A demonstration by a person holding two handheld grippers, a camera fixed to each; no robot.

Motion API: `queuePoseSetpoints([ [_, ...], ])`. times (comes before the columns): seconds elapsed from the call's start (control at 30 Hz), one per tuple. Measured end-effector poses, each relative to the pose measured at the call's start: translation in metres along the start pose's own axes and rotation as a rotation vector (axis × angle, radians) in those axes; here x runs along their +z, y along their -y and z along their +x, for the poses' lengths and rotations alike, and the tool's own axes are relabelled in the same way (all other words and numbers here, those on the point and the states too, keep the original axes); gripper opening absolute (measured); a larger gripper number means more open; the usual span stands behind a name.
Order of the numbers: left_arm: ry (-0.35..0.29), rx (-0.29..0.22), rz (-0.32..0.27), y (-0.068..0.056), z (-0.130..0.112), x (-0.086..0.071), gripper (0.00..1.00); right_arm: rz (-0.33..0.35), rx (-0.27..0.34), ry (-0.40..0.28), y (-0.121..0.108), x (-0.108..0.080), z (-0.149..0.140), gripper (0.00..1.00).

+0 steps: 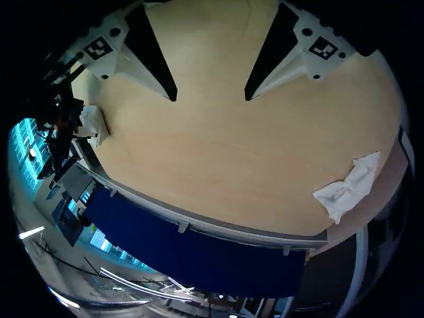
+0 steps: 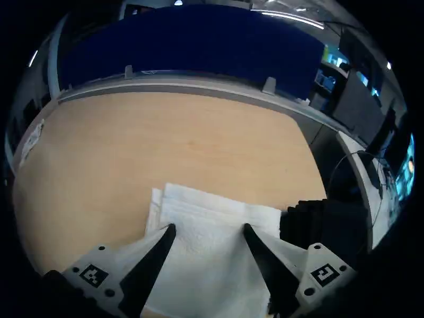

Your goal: Fold towel

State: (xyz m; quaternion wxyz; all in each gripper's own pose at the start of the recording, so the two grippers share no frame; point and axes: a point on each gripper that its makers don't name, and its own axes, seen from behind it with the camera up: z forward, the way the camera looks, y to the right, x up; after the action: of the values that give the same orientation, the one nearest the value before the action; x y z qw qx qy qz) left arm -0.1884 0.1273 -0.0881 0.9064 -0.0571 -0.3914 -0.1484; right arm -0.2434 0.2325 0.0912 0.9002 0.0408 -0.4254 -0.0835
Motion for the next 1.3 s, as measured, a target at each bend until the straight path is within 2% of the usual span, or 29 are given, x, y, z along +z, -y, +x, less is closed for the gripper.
queuePoseSetpoints([
  [0.1,0.001,-0.001,0.0,0.0,-0.001,0.001,0.95,-0.001,0.008,-0.01,0.0,-0.003,0.004,1.0],
  [0.3,-0.001,-0.003,-0.004,0.001,0.001,0.003,0.95,-0.021,0.002,-0.08,0.002,-0.029,0.017,1.0],
  [0.47,-0.004,-0.004,-0.013,0.0,0.002,0.002,0.95,-0.03,0.004,-0.099,0.008,-0.048,0.014,1.0],
  [0.67,-0.014,0.003,-0.028,-0.001,0.005,0.001,0.95,-0.048,0.054,-0.159,0.02,-0.071,0.015,1.0],
  [0.87,-0.029,-0.001,-0.046,-0.002,0.009,0.001,0.95,-0.046,0.156,-0.285,0.043,-0.105,0.028,1.0],
  [1.0,-0.04,-0.002,-0.063,-0.004,0.012,0.0,0.95,-0.059,0.213,-0.419,0.058,-0.137,0.048,1.0],
  [1.17,-0.056,0.006,-0.081,-0.007,0.017,-0.002,0.95,-0.074,0.245,-0.574,0.083,-0.18,0.071,1.0],
  [1.3,-0.075,0.016,-0.096,-0.01,0.022,-0.004,0.95,-0.068,0.237,-0.648,0.112,-0.211,0.085,1.0],
])
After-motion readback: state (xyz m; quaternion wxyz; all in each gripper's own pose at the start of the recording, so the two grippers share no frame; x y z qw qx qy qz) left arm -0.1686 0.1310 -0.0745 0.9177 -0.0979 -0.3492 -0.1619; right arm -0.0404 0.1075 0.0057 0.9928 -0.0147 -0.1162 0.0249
